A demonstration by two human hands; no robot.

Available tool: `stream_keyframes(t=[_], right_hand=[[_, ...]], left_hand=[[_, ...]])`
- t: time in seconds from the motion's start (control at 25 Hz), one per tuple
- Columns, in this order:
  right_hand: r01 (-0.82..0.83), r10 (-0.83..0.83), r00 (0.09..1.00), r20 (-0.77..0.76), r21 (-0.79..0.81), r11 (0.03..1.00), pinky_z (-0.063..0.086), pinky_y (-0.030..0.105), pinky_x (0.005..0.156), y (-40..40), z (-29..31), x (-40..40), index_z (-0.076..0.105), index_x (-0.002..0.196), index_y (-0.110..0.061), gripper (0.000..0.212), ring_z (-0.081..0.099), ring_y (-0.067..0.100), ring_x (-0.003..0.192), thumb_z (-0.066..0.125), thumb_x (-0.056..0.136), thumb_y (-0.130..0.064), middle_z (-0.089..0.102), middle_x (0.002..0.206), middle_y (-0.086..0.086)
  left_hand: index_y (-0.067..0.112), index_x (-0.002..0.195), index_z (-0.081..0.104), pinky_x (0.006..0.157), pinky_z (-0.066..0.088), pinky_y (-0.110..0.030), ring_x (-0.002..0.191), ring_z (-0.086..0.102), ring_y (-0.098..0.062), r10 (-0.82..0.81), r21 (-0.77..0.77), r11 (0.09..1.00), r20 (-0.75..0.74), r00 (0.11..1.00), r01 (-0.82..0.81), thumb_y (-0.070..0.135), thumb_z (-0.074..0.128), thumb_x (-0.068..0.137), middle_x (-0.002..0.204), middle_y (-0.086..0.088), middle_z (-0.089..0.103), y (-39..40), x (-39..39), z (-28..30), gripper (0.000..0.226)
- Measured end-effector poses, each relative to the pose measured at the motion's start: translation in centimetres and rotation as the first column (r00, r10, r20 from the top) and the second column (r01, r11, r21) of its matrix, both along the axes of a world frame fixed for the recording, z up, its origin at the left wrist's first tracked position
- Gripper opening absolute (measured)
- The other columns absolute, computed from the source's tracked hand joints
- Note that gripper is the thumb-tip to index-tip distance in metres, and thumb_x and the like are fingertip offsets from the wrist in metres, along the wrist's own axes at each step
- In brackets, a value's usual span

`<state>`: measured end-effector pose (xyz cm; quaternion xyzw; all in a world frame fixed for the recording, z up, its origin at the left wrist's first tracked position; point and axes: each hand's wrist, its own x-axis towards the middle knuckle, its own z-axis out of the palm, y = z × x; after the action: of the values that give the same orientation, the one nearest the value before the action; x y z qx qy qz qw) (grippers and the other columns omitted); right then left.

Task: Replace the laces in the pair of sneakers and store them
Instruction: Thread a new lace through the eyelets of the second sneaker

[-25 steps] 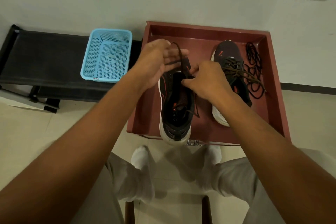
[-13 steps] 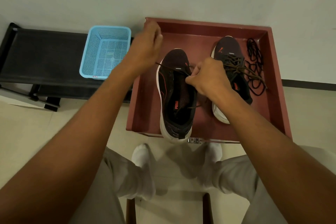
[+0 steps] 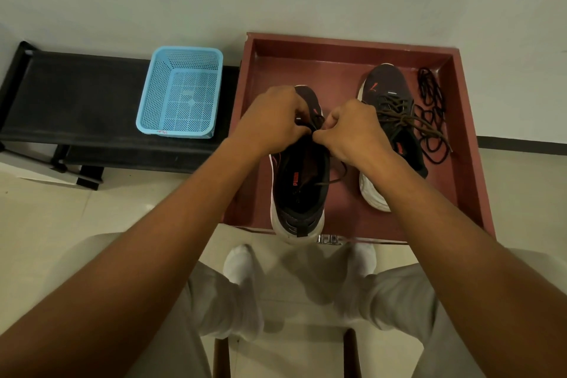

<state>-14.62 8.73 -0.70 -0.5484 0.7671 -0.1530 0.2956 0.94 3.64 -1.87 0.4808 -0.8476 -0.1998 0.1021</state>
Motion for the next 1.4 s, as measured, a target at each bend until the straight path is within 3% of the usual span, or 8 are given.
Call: stream_keyframes(t=[0.16, 0.36, 0.6, 0.8, 0.92, 1.04, 1.28, 1.4], right_hand=[[0.020, -0.020, 0.999, 0.032, 0.000, 1.000, 0.058, 0.029, 0.059, 0.1, -0.1, -0.1, 0.075, 0.077, -0.010, 0.011, 0.071, 0.020, 0.065, 0.080, 0.081, -0.020, 0.069, 0.069, 0.004], [0.058, -0.057, 0.998, 0.038, -0.021, 0.998, 0.057, 0.029, 0.059, 0.2, -0.5, 0.0, 0.072, 0.073, -0.012, 0.015, 0.070, 0.020, 0.065, 0.082, 0.080, -0.020, 0.069, 0.068, 0.004], [0.080, -0.079, 0.996, 0.049, -0.028, 0.996, 0.058, 0.029, 0.067, 0.2, -0.6, 0.0, 0.071, 0.073, -0.014, 0.015, 0.070, 0.017, 0.070, 0.082, 0.081, -0.021, 0.070, 0.073, 0.003], [0.074, -0.074, 0.996, 0.047, -0.016, 0.997, 0.054, 0.025, 0.061, 0.2, -0.6, 0.1, 0.072, 0.076, -0.012, 0.014, 0.069, 0.017, 0.070, 0.082, 0.082, -0.020, 0.071, 0.075, 0.004], [0.058, -0.058, 0.998, 0.037, -0.006, 0.998, 0.054, 0.026, 0.062, 0.1, -0.4, 0.2, 0.073, 0.078, -0.011, 0.013, 0.069, 0.016, 0.070, 0.081, 0.083, -0.020, 0.071, 0.077, 0.004], [0.045, -0.044, 0.999, 0.031, -0.004, 0.999, 0.055, 0.027, 0.062, 0.1, -0.2, 0.2, 0.074, 0.079, -0.011, 0.012, 0.070, 0.017, 0.070, 0.080, 0.083, -0.020, 0.072, 0.077, 0.005], [0.030, -0.031, 0.998, 0.056, 0.010, 1.000, 0.049, 0.024, 0.053, 0.2, 0.0, 0.1, 0.069, 0.071, -0.012, 0.017, 0.064, 0.016, 0.060, 0.080, 0.082, -0.019, 0.067, 0.069, 0.004], [0.035, -0.035, 0.997, 0.071, 0.012, 0.999, 0.054, 0.027, 0.054, 0.2, 0.1, 0.1, 0.071, 0.072, -0.011, 0.014, 0.067, 0.017, 0.061, 0.079, 0.082, -0.016, 0.069, 0.069, 0.005]], left_hand=[[0.018, 0.102, 0.081, 0.077, 0.047, -0.030, 0.094, 0.065, -0.020, 0.006, -0.081, 0.997, 0.009, 1.000, -0.006, 0.022, 0.076, 0.089, 0.112, -0.004, 0.066, 0.5, -0.8, -0.7, 0.015], [0.010, 0.098, 0.073, 0.076, 0.044, -0.032, 0.092, 0.057, -0.021, -0.046, -0.050, 0.998, 0.036, 0.998, 0.048, 0.018, 0.066, 0.096, 0.108, -0.005, 0.054, -0.1, -0.3, -1.4, 0.011], [0.008, 0.090, 0.070, 0.084, 0.048, -0.036, 0.092, 0.059, -0.019, 0.204, 0.003, 0.979, -0.091, 0.975, -0.205, 0.011, 0.065, 0.094, 0.102, -0.003, 0.061, -2.8, 4.1, 0.0, 0.007], [0.005, 0.090, 0.071, 0.074, 0.053, -0.038, 0.082, 0.064, -0.023, 0.450, 0.015, 0.892, -0.119, 0.885, -0.451, 0.004, 0.060, 0.095, 0.092, -0.006, 0.064, -4.4, 7.4, 0.8, 0.012], [0.013, 0.105, 0.070, 0.087, 0.054, -0.038, 0.096, 0.067, -0.024, 0.391, 0.080, 0.920, -0.145, 0.909, -0.383, 0.013, 0.066, 0.095, 0.102, -0.004, 0.071, -3.2, 5.8, 0.8, 0.011], [0.033, 0.127, 0.066, 0.105, 0.048, -0.047, 0.114, 0.064, -0.020, 0.204, 0.134, 0.973, -0.137, 0.969, -0.186, 0.030, 0.072, 0.085, 0.120, 0.004, 0.071, -1.7, 2.9, 0.9, 0.042], [0.041, 0.112, 0.077, 0.090, 0.034, -0.040, 0.118, 0.057, -0.020, -0.013, 0.010, 1.000, 0.038, 0.999, 0.013, 0.021, 0.073, 0.088, 0.118, 0.011, 0.069, 0.0, -0.6, -0.2, 0.031], [0.038, 0.108, 0.079, 0.103, 0.042, -0.044, 0.115, 0.060, -0.016, -0.019, 0.106, 0.994, -0.026, 0.999, 0.022, 0.014, 0.076, 0.087, 0.115, 0.013, 0.071, -0.1, -0.3, -0.2, 0.032]])
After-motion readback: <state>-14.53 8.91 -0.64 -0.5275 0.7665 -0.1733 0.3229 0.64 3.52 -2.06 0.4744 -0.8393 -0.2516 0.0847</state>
